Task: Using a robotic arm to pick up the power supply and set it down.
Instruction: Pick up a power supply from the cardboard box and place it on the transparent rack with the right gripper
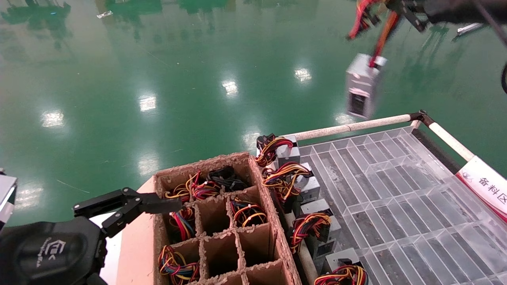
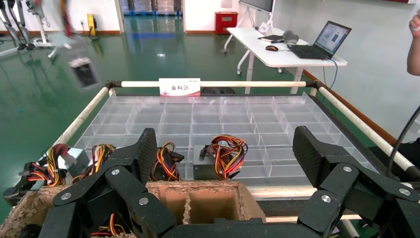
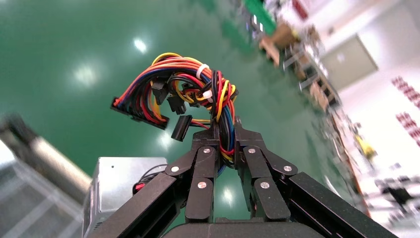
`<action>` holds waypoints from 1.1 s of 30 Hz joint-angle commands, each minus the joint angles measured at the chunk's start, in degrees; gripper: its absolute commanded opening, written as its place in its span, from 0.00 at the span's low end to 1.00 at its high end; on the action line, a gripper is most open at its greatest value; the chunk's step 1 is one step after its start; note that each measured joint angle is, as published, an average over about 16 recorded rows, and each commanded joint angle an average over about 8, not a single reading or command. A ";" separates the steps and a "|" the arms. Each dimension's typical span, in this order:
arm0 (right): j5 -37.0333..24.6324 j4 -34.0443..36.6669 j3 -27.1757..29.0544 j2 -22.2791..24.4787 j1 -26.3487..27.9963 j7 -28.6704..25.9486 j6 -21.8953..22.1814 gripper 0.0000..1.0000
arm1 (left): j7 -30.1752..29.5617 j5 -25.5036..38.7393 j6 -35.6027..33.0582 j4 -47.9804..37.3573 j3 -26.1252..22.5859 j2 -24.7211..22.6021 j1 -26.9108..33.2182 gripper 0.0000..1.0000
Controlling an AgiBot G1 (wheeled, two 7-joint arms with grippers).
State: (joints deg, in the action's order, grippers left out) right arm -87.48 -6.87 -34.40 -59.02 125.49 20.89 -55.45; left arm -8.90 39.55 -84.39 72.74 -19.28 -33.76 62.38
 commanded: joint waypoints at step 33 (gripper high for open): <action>-4.46 6.23 -3.00 -11.78 -6.98 5.30 6.68 0.00 | 0.02 -0.02 0.01 0.00 -0.04 0.01 0.01 1.00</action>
State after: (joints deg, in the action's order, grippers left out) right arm -91.88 -0.67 -37.35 -70.74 118.54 26.20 -48.81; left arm -8.88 39.53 -84.38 72.74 -19.32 -33.75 62.39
